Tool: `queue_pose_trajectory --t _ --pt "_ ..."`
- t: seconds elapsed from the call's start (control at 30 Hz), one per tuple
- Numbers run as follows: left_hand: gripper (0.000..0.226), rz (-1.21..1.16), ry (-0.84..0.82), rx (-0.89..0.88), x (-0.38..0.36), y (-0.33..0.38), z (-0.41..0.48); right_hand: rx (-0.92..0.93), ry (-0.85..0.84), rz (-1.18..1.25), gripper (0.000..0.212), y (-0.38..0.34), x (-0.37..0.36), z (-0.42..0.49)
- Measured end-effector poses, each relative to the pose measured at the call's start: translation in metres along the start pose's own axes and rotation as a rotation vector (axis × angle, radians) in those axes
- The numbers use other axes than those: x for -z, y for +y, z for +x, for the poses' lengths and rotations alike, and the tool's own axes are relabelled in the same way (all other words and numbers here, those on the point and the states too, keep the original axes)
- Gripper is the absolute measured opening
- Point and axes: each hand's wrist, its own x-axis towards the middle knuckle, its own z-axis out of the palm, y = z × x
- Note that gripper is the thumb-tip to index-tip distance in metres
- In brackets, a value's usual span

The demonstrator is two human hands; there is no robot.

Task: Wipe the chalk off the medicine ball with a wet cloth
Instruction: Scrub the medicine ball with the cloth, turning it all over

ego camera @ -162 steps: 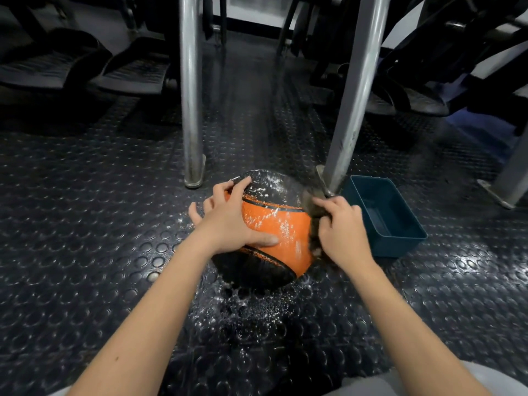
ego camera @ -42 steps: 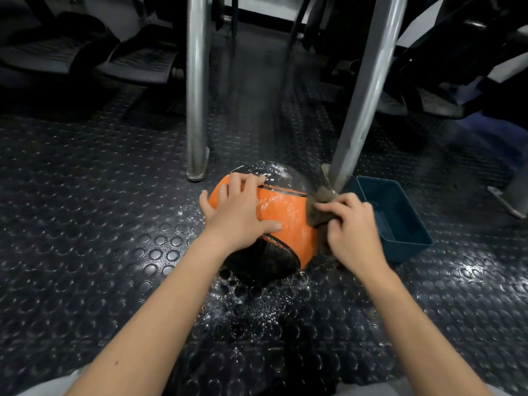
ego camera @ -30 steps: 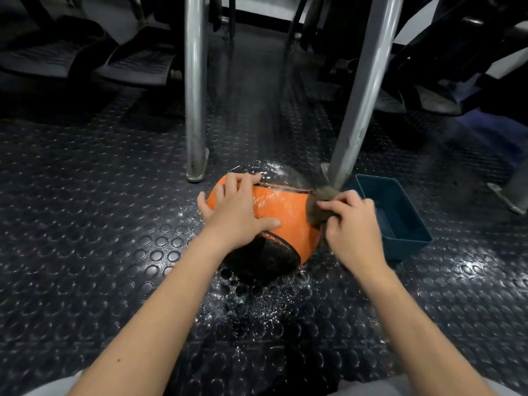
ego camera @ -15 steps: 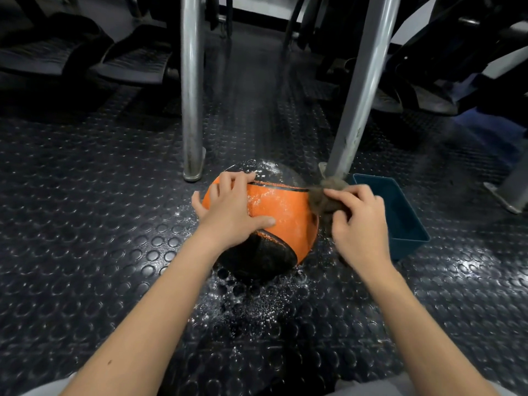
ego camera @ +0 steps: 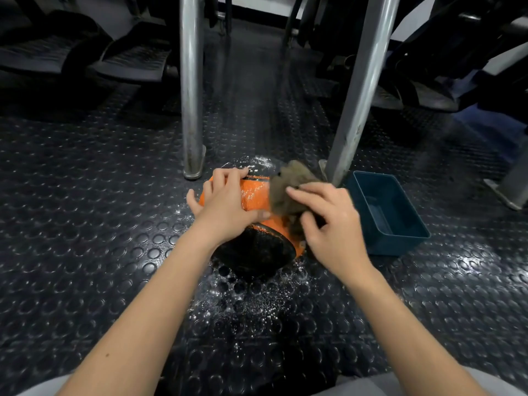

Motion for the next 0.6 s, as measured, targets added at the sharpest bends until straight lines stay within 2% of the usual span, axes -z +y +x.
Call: queue_pose_trajectory --t 0.07,0.17,0.2,0.27,0.33,0.37,0.43,0.47,0.53,0.6 --pt "0.084 -0.008 0.001 0.006 0.002 -0.001 0.001 -0.012 -0.112 -0.035 0.039 0.004 -0.009 -0.003" --pt "0.084 -0.014 0.005 0.013 0.001 0.0 0.0 -0.35 -0.196 -0.272 0.036 0.021 0.001 -0.003" --pt "0.083 -0.013 0.006 0.012 0.001 0.001 0.001 -0.407 -0.189 -0.326 0.035 0.025 0.007 -0.003" --pt "0.083 -0.011 0.01 0.017 0.002 0.001 0.001 -0.345 -0.052 -0.266 0.033 0.018 0.015 0.002" --pt "0.082 -0.017 0.009 0.021 0.001 0.0 0.001 -0.153 0.093 -0.091 0.035 0.002 0.013 0.006" --pt "0.082 -0.016 0.013 0.021 0.002 -0.001 0.0 -0.071 0.11 -0.019 0.037 -0.004 0.009 0.006" --pt "0.082 -0.017 0.023 0.015 0.002 -0.002 0.0 0.029 0.019 0.015 0.038 -0.004 -0.003 0.003" --pt "0.082 -0.016 0.022 0.012 0.002 -0.002 0.0 0.008 -0.043 -0.012 0.038 0.002 -0.007 0.0" --pt "0.082 -0.013 0.014 0.001 0.0 0.0 0.0 -0.168 -0.125 -0.144 0.037 0.017 -0.007 -0.002" --pt "0.082 -0.012 0.009 -0.01 -0.001 0.001 -0.001 -0.313 -0.142 -0.268 0.035 0.028 0.001 -0.002"
